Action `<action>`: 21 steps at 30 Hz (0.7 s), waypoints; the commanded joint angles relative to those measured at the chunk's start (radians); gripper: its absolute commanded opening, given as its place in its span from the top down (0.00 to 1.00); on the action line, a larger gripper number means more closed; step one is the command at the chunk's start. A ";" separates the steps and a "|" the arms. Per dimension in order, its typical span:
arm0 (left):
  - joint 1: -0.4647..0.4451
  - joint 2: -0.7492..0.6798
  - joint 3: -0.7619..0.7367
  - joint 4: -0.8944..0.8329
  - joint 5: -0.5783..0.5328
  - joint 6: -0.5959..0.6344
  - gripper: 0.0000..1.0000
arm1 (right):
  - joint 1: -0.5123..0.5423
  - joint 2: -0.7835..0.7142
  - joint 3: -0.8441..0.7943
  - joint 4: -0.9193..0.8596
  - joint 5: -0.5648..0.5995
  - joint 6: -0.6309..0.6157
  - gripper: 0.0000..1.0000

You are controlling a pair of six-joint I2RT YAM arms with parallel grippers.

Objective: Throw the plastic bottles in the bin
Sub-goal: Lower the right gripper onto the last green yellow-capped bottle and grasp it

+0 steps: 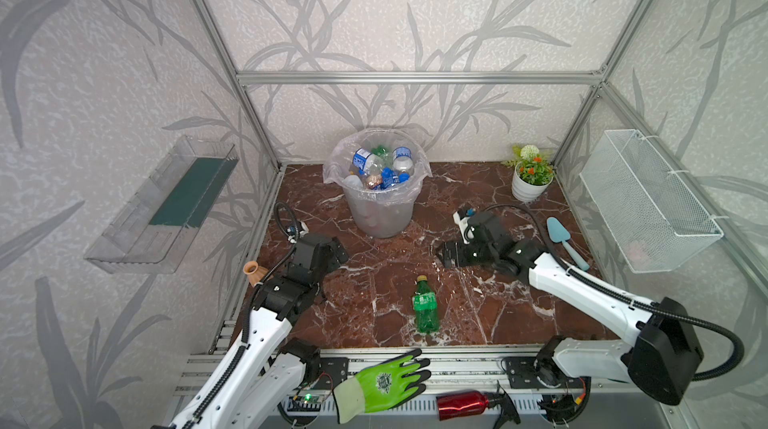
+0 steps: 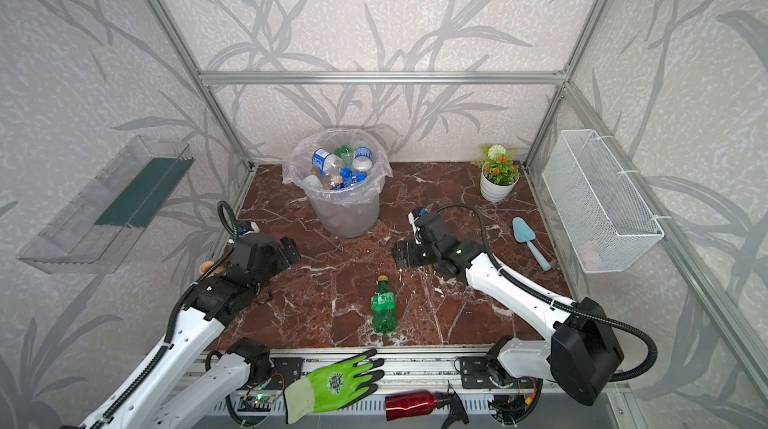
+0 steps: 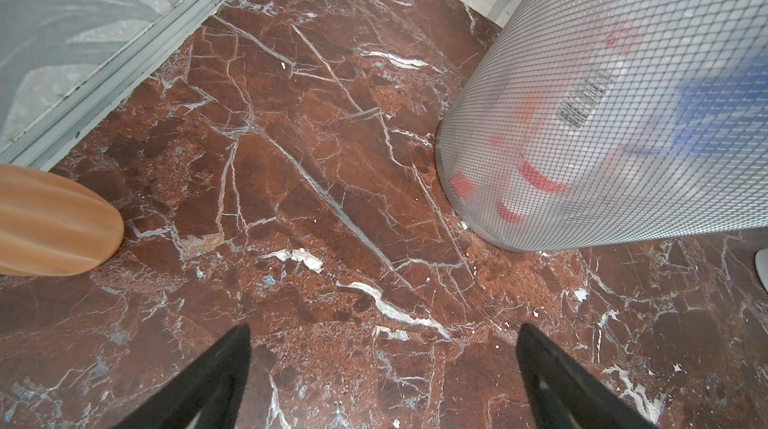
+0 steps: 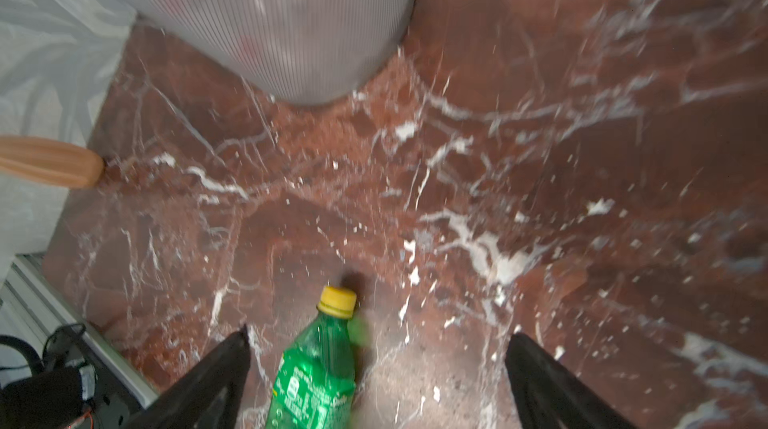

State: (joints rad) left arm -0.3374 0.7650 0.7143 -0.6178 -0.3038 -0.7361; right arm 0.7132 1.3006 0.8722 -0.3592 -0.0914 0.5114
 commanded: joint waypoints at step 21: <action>0.003 -0.064 -0.027 -0.027 -0.046 0.007 0.01 | 0.285 0.354 0.053 -0.041 0.020 0.219 0.21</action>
State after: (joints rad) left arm -0.3374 0.7143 0.7055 -0.6228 -0.3157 -0.7338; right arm 0.9913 1.6321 0.8974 -0.3923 -0.0929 0.7303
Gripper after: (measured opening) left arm 0.991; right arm 0.831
